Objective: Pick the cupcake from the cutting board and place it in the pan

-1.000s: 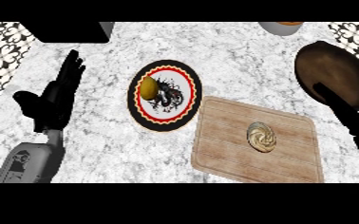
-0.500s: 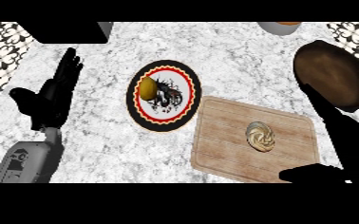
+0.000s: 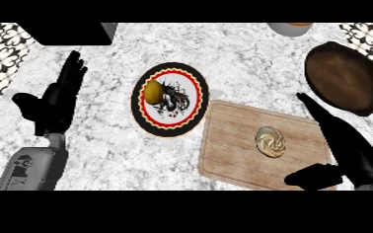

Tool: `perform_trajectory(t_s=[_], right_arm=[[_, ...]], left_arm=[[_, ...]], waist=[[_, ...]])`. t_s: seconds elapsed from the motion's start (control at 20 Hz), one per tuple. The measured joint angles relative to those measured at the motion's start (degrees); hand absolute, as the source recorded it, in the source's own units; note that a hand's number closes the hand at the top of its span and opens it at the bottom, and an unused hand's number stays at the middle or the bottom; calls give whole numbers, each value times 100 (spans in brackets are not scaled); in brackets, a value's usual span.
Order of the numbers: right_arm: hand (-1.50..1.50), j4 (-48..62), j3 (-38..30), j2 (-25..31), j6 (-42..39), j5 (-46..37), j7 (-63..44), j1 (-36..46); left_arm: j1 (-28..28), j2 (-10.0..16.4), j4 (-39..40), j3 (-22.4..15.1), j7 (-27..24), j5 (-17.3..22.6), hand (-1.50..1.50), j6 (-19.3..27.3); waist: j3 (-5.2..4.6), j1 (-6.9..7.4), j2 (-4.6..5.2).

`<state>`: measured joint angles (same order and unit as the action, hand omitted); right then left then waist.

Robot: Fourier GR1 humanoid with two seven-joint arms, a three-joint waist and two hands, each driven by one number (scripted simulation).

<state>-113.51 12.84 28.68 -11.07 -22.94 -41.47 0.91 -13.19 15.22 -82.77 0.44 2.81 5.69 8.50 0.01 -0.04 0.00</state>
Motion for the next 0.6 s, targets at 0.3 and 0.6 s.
perform_trajectory(t_s=[0.3, 0.6], right_arm=[[-150, 449, 38, -378, -369, -313, 103, 273], [-150, 654, 151, -561, -731, -755, -65, 384]], left_arm=[[177, -99, -217, 66, 89, -131, 0, -71], [148, -115, -245, 206, 138, -147, 0, -217]], waist=[[-2, 10, -1], [-2, 7, -1]])
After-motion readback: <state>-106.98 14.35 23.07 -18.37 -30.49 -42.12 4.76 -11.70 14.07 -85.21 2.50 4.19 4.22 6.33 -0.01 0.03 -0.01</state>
